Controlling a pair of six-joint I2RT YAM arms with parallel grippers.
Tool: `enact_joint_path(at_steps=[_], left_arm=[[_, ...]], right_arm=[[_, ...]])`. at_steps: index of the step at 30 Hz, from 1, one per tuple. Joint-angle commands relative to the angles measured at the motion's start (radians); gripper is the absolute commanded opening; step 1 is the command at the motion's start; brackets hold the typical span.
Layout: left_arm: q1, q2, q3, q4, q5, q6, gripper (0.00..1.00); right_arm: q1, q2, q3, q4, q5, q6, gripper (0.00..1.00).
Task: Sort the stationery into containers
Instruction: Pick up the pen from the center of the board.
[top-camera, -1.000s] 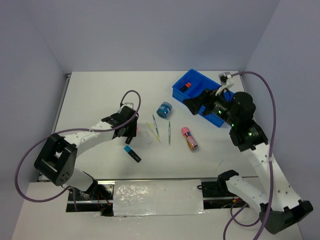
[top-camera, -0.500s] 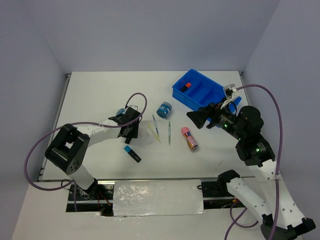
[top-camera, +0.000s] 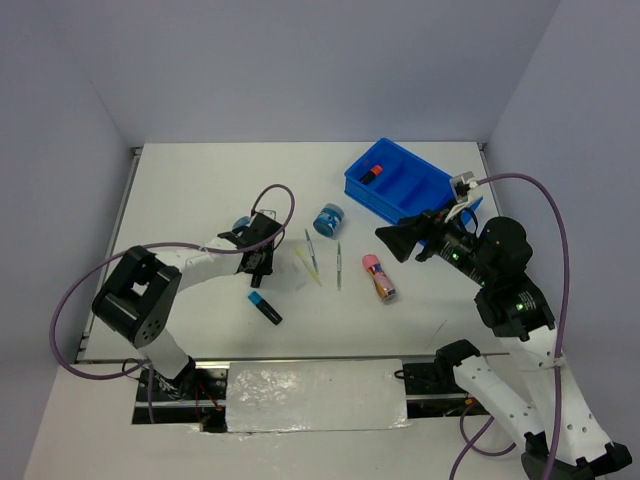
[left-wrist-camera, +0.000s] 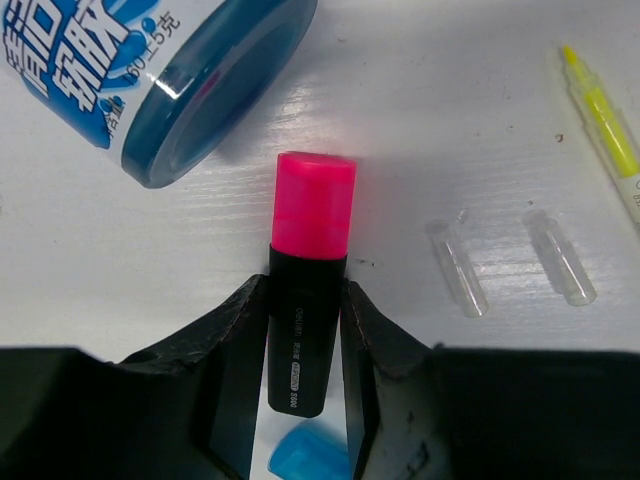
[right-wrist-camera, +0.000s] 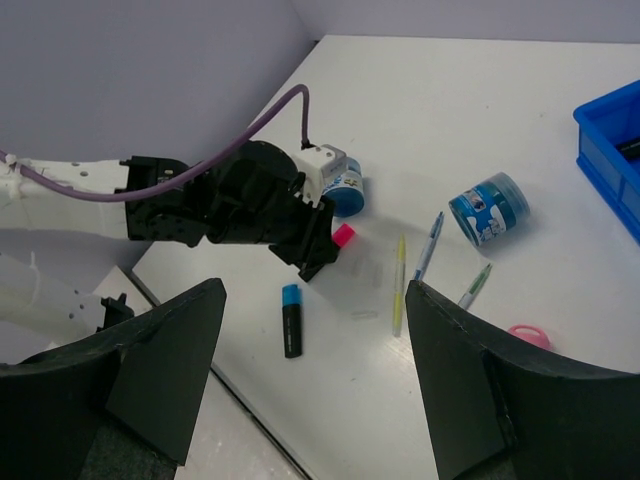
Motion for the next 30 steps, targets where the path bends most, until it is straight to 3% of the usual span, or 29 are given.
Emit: enact_joint_path(at_steps=[1, 5, 13, 16, 20, 25, 30], left_arm=[[0.006, -0.009, 0.04, -0.031, 0.027, 0.014, 0.19], [0.003, -0.044, 0.076, -0.063, 0.054, 0.017, 0.01], [-0.033, -0.121, 0.152, -0.115, 0.097, 0.008, 0.0], [-0.085, -0.183, 0.163, -0.095, 0.122, -0.003, 0.0], [-0.183, -0.317, 0.098, 0.087, 0.136, -0.038, 0.0], [-0.352, -0.458, -0.041, 0.422, 0.059, -0.021, 0.0], [-0.399, -0.438, -0.029, 0.482, 0.065, -0.009, 0.0]], right_arm=[[0.003, -0.009, 0.02, 0.009, -0.001, -0.013, 0.81], [0.0, -0.002, 0.02, 0.015, -0.002, -0.005, 0.81], [0.0, 0.026, 0.008, 0.058, 0.018, 0.03, 0.81], [0.003, 0.023, -0.091, 0.142, 0.106, 0.174, 0.81], [0.008, 0.021, -0.23, 0.295, 0.196, 0.414, 0.81], [0.106, 0.161, -0.183, 0.328, 0.263, 0.437, 0.81], [0.209, 0.231, -0.155, 0.369, 0.337, 0.44, 0.81]])
